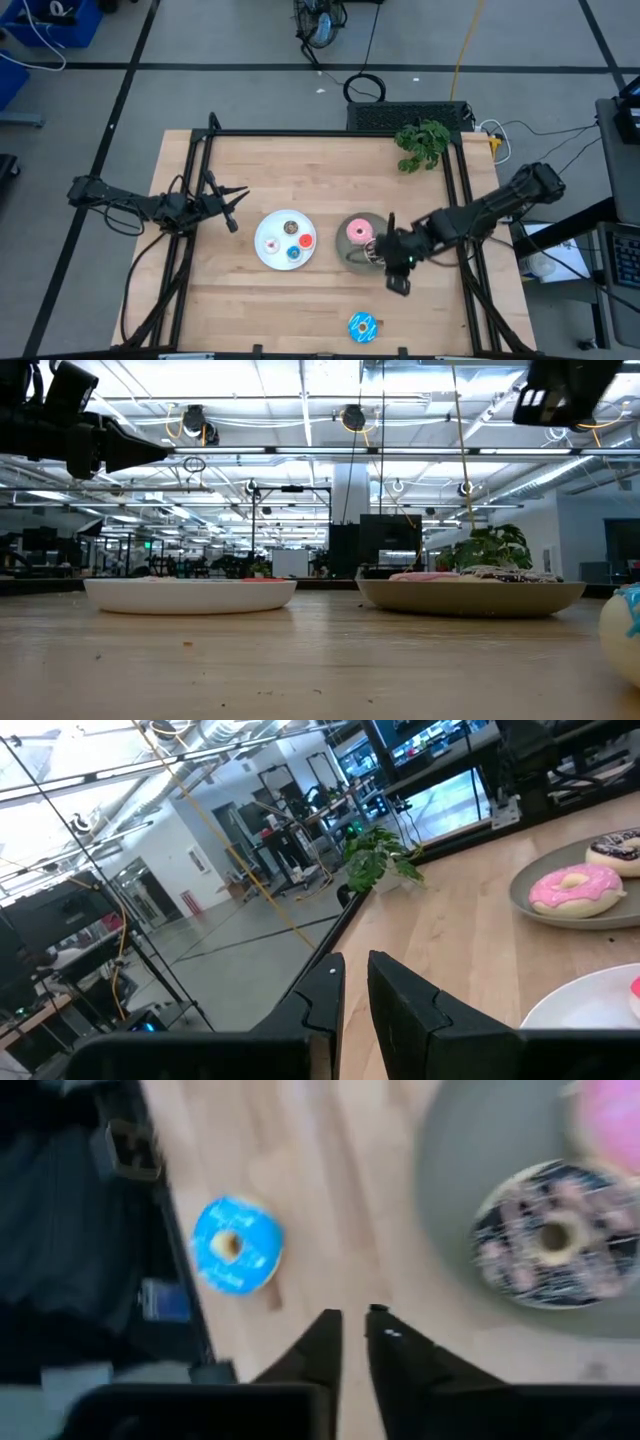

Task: Pick & Place donuts
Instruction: Put the big blue doughnut on the gray plate

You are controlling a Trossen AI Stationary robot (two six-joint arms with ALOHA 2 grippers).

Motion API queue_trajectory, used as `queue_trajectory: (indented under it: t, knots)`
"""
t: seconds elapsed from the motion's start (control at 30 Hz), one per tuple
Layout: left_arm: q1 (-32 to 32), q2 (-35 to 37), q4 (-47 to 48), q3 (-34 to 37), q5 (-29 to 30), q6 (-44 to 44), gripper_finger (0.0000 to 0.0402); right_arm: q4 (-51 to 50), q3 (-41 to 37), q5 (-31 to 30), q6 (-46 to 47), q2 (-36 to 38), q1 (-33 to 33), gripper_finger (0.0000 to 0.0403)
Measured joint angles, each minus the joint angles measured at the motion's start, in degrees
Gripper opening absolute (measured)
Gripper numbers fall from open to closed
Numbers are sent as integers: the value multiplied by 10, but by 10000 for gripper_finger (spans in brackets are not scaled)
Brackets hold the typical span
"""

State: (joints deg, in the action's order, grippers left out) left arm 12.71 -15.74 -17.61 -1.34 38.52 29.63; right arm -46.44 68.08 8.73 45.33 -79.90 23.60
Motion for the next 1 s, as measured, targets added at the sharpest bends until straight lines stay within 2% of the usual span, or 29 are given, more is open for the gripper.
queue_trajectory:
  t: [0.1, 0.33, 0.47, 0.6, 0.7, 0.8, 1.0]
  knots:
    - [0, 0, 0, 0, 0, 0, 56, -2, 10, 0, -18, -19, 24, 6]
    - [0, 0, -1, 0, -1, 0, 56, 15, 10, -1, -50, -44, 33, 9]
    - [0, 0, 0, 0, -5, 0, 56, 103, 2, 1, -87, -52, 36, 2]
    - [0, 0, 1, 0, -5, 0, 56, 250, -25, 3, -95, -52, 32, 1]
    - [0, 0, 2, 0, -5, 0, 56, 305, -27, -4, -115, -51, 27, 1]
    - [0, 0, 2, 0, -6, 0, 56, 301, -20, -26, -117, -52, 35, 1]
    - [0, 0, 2, 0, -10, 1, 56, 271, 16, -30, -120, -74, 58, 0]
